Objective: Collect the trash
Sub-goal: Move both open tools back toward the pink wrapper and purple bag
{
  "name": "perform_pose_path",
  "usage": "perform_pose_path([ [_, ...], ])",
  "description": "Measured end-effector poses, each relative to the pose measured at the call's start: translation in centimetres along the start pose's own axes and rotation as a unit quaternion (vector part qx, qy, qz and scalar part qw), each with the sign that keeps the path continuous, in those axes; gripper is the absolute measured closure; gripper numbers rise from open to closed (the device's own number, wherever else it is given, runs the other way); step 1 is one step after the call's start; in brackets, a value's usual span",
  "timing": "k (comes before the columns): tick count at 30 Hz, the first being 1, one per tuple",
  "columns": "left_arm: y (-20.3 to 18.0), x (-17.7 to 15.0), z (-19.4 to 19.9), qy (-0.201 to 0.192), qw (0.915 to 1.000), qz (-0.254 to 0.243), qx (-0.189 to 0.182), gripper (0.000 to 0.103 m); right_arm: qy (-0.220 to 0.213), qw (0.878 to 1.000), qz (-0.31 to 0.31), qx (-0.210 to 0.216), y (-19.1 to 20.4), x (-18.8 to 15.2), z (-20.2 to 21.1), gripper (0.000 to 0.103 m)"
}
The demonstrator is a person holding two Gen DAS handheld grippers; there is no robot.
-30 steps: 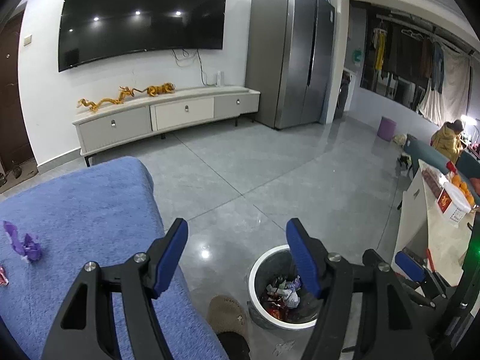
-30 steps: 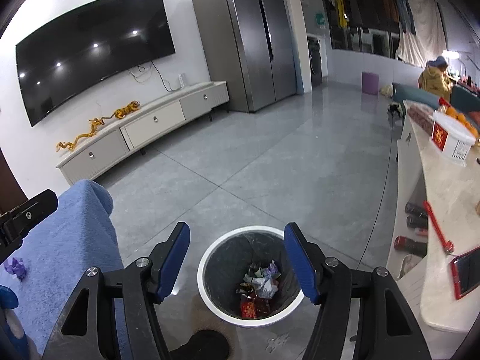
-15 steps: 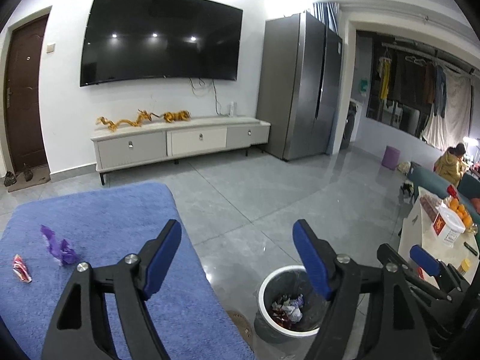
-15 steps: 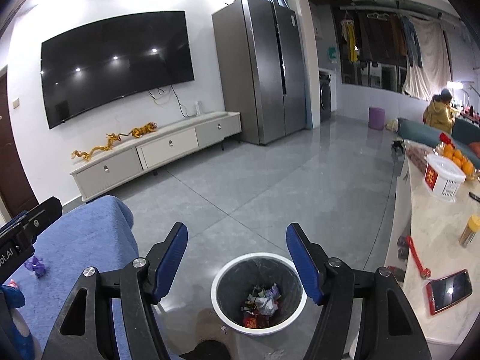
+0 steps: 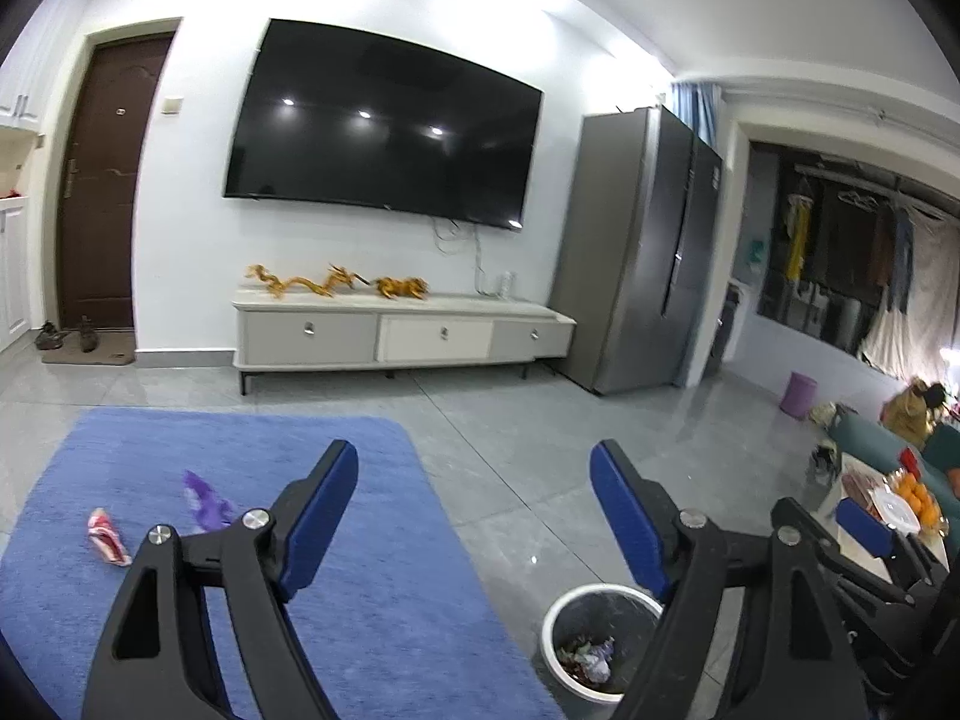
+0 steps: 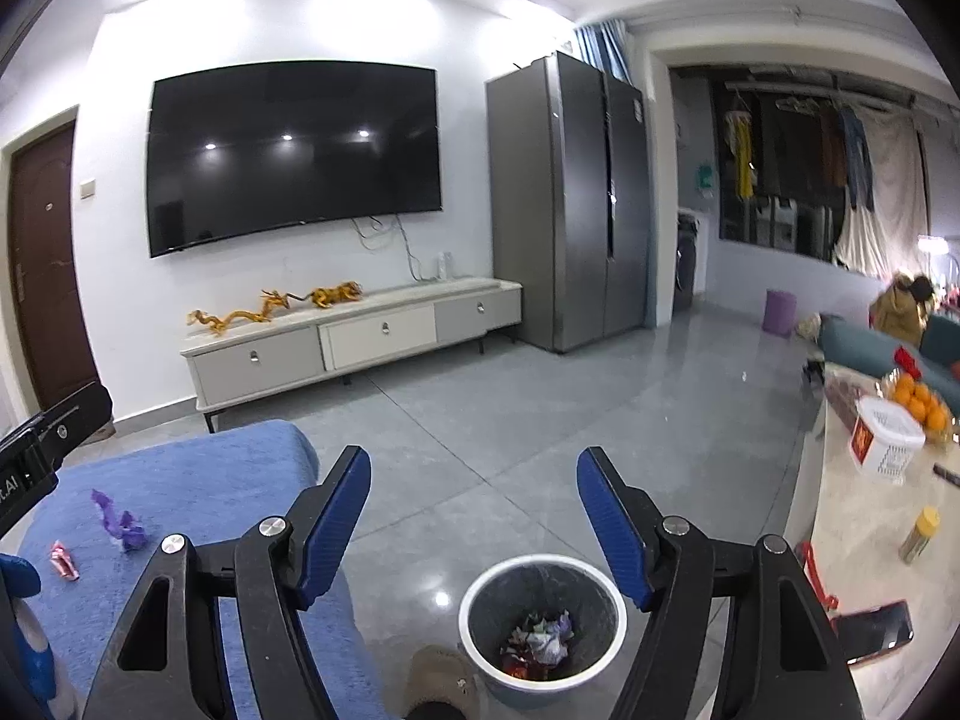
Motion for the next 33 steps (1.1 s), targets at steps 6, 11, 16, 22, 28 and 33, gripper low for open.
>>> perform_pose_path([
  [6,4.6,1.5,2.4,-0.022,0.9989,0.027,0.030,0.022,-0.024,0.999,0.029,0.019,3.1,1.7,2.0,0.032],
  [11,10.2,2.2,3.4,-0.034,0.9958,0.049,0.069,0.019,-0.038,0.997,0.056,0.036,6.1,2.6,2.7,0.026],
  [16,16.7,2.0,3.0,-0.038,0.9885,0.073,0.127,0.018,-0.037,0.994,0.074,0.068,9.5,2.7,1.3,0.025],
  [22,24.7,0.6,1.2,-0.028,0.9741,0.086,0.207,0.018,-0.015,0.987,0.092,0.134,15.4,1.5,-2.5,0.025],
  [28,32.2,-2.8,-1.8,0.015,0.9562,0.116,0.268,0.018,0.029,0.970,0.106,0.214,21.9,-1.0,-7.0,0.025],
  [33,36.5,-5.7,-4.9,0.057,0.9426,0.139,0.298,0.018,0.071,0.948,0.130,0.281,28.0,-3.6,-10.5,0.025],
])
Point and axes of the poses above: each gripper's, at about its wrist camera, not at the fingertips, and z roughly against the way its jaws point, y to its left, x to its top, the point moved 5 cm from there along -z, roughly the way its jaws point, and after that the axes turned 8 degrees about z, right-handed, at the moved point
